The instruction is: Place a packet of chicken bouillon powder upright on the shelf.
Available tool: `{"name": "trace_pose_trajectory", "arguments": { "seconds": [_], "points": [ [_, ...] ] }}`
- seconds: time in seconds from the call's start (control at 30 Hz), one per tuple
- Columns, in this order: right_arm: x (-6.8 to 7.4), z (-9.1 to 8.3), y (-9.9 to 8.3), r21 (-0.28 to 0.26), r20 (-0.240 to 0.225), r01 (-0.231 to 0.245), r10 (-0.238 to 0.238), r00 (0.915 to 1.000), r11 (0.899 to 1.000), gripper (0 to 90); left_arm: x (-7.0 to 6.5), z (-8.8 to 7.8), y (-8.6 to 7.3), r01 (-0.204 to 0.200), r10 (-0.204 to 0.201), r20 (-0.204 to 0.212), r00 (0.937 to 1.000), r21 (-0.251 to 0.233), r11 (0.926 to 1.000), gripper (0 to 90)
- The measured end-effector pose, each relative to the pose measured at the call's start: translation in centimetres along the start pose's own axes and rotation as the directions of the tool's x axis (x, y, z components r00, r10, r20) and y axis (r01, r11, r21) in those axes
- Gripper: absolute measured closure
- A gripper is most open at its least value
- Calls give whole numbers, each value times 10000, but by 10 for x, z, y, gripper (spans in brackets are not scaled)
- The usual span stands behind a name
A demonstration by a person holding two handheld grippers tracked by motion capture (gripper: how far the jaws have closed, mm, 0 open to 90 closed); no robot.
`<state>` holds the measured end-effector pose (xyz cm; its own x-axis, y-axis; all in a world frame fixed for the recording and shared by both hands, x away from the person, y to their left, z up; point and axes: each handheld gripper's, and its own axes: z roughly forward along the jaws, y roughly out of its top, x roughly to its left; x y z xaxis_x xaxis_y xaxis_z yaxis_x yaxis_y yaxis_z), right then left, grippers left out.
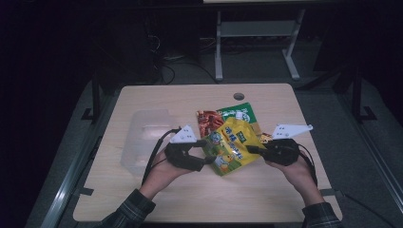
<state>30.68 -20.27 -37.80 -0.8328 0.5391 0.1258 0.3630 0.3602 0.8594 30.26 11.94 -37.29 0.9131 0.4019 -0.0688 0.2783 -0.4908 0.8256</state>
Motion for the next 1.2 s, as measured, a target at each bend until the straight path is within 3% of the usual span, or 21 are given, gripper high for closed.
{"name": "trace_pose_trajectory", "arguments": {
  "seconds": [0.17, 0.27, 0.53, 0.7, 0.93, 1.2],
  "points": [
    [2, 3, 9, 138, -108, 29, -28, 9999, 9999, 900, -11, 3, -22, -51, 38, 251, 9997, 550, 9985, 265],
    [5, 6, 16, 137, -139, -16, 18, 9999, 9999, 900, -16, 2, -33, -100, 87, 180, 9998, 748, 9971, 225],
    [14, 12, 31, 269, -215, 157, -152, 9997, 9995, 900, -33, -1, -54, -30, 30, -5, 10000, 735, 9973, 173],
    [16, 16, 39, 291, -185, 16, -11, 9998, 9996, 900, -42, -3, -61, -54, 60, -80, 9999, 743, 9972, 173],
    [18, 21, 55, 145, -271, 51, -47, 9996, 9999, 900, -45, -5, -71, 34, -26, -124, 9999, 584, 9983, 173],
    [20, 29, 83, 37, -319, 219, -217, 9993, 9998, 900, -51, 4, -76, -287, 291, -34, 9996, 738, 9969, 172]
  ]
}}
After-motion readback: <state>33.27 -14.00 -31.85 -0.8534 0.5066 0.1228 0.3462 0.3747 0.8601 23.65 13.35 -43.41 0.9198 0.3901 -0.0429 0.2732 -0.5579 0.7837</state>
